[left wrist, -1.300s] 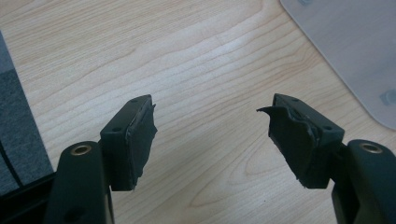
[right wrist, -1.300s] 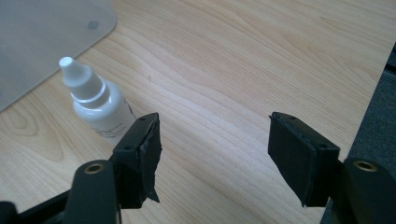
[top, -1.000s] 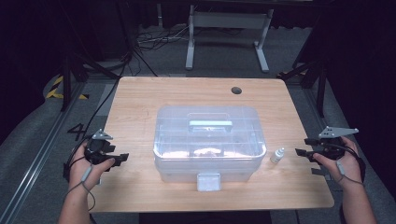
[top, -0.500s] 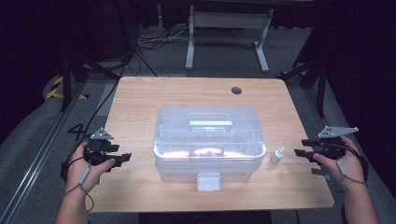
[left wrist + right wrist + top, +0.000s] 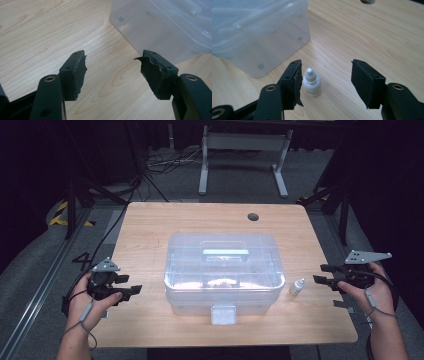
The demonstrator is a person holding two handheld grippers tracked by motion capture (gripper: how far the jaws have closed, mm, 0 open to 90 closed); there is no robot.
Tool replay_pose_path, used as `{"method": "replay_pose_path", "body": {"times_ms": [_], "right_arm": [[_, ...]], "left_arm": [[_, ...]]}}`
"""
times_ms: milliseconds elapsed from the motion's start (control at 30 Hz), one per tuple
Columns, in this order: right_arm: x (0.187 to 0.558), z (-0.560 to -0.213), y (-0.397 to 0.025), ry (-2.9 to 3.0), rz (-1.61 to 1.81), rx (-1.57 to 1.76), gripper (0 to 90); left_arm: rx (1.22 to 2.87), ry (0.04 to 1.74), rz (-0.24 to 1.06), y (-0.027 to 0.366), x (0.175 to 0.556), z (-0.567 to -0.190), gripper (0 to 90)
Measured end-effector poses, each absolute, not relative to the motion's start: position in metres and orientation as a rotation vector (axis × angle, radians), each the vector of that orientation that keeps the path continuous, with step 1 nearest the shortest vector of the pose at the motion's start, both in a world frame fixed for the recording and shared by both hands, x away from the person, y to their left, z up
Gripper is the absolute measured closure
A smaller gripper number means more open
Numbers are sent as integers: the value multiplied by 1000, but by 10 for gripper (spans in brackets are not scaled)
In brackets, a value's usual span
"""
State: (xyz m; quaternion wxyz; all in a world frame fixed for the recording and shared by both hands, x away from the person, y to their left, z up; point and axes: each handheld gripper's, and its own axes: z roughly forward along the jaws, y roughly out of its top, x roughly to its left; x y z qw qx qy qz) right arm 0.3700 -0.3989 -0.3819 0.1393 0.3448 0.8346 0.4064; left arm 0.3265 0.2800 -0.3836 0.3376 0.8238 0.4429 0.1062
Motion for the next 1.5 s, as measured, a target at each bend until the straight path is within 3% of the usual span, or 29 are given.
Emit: {"method": "replay_pose_path", "body": {"times_ms": [767, 1500], "right_arm": [[384, -315, -327, 2537, 1227, 730, 426], [389, -277, -254, 2639, 1228, 531, 407]], "left_arm": [[2102, 1236, 274, 299, 311, -389, 356], [2102, 1220, 260, 299, 314, -387, 349]]}}
